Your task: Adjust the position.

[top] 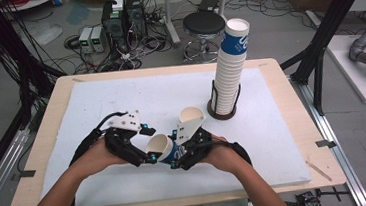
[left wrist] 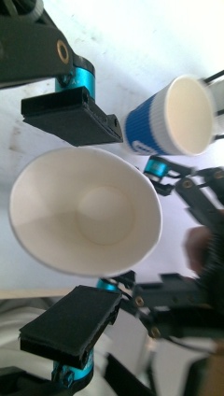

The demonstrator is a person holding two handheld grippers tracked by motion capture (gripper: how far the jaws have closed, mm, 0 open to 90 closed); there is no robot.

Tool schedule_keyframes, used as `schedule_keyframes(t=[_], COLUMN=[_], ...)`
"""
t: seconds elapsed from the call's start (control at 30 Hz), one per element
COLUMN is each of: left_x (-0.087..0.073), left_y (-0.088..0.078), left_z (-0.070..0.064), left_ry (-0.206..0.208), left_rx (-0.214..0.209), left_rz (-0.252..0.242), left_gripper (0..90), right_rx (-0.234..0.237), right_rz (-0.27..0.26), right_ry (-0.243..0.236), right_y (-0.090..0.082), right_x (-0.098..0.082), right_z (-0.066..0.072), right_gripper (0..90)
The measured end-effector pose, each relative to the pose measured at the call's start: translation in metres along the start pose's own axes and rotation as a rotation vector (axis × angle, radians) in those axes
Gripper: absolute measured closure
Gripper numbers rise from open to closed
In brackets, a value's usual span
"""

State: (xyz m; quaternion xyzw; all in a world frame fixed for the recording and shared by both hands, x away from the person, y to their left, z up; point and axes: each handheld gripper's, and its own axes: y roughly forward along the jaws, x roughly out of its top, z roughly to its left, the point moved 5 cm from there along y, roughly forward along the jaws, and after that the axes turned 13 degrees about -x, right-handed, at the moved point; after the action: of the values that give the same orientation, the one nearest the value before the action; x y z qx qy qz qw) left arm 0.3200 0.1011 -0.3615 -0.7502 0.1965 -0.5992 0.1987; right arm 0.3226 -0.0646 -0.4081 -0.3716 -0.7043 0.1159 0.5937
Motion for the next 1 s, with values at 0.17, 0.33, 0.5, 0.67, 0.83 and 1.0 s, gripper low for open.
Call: schedule_keyframes(t=[0.17,0.33,0.5,0.67,0.83,1.0], left_x=[-0.004,-0.015,-0.027,-0.05,-0.073,-0.091], left_y=[-0.021,-0.041,-0.058,-0.071,-0.075,-0.078], left_z=[0.002,0.006,0.011,0.019,0.022,0.024], left_ry=[-0.019,-0.025,-0.029,-0.056,-0.079,-0.094], left_rx=[0.039,0.093,0.216,0.354,0.437,0.493], left_rz=[-0.185,-0.367,-0.494,-0.576,-0.587,-0.594], left_gripper=[19.9,18.7,16.7,16.7,16.8,16.9], right_rx=[-0.009,-0.029,-0.045,-0.065,-0.092,-0.099], right_rz=[-0.061,-0.113,-0.168,-0.212,-0.262,-0.294], right_ry=[0.077,0.153,0.215,0.242,0.265,0.289], right_y=[-0.004,-0.008,-0.012,-0.013,-0.013,-0.011], right_x=[-0.005,-0.012,-0.018,-0.021,-0.022,-0.021], right_z=[-0.006,-0.011,-0.013,-0.013,-0.012,-0.01], right_gripper=[29.3,29.1,29.1,29.1,29.1,29.1])
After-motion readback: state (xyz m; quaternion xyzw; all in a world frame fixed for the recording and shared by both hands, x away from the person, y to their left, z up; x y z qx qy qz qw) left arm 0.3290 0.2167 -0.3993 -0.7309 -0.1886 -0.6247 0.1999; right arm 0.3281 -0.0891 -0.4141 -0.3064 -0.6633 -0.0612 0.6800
